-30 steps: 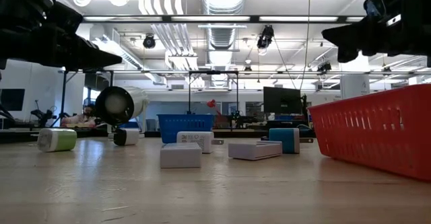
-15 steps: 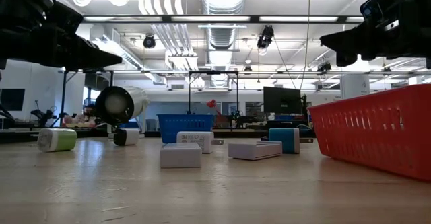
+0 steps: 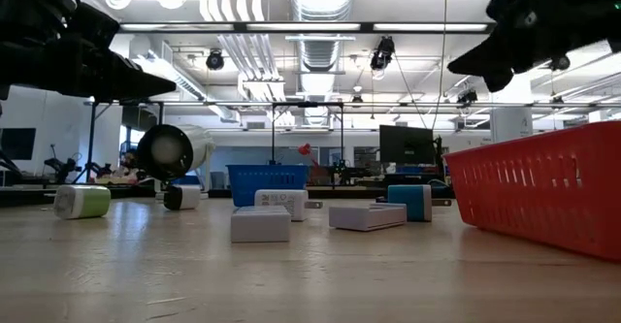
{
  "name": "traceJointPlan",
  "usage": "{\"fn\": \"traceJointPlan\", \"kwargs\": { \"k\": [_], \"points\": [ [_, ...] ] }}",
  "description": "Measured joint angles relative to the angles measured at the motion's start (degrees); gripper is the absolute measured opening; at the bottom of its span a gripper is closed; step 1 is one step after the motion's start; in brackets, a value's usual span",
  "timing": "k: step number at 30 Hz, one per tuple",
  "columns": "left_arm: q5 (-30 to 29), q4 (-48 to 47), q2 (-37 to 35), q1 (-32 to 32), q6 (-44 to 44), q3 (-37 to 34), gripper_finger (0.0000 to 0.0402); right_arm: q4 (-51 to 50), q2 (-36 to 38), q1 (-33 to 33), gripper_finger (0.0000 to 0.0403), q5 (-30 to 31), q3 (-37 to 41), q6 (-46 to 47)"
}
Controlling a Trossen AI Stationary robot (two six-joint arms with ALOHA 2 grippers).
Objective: Pick & Place Office items
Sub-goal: Put the right dark blue digital clock into the blue bin
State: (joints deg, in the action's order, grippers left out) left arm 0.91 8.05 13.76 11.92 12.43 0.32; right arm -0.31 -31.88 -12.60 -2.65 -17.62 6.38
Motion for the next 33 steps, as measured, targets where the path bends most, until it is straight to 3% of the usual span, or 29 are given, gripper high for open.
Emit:
{"fn": "traceJointPlan", "kwargs": {
  "k": [13,17,26,33],
  "points": [
    [-0.09,-0.15,0.02,-0.04,-0.33,0.00,0.0014,-24.26,-21.57,-0.02,0.0027,1.38,-20.39,3.66],
    [-0.09,-0.15,0.07,-0.04,-0.46,0.00,0.0014,-30.55,-30.19,-0.02,0.0070,1.38,-25.20,3.99],
    [-0.09,-0.17,0.09,-0.02,-0.46,0.00,0.0014,-31.06,-48.43,0.00,0.0192,-3.77,-32.49,5.49],
    [-0.11,-0.22,0.11,0.00,-0.46,0.00,0.0014,-35.93,-60.72,2.05,0.0256,-3.85,-39.97,5.63]
  ]
}}
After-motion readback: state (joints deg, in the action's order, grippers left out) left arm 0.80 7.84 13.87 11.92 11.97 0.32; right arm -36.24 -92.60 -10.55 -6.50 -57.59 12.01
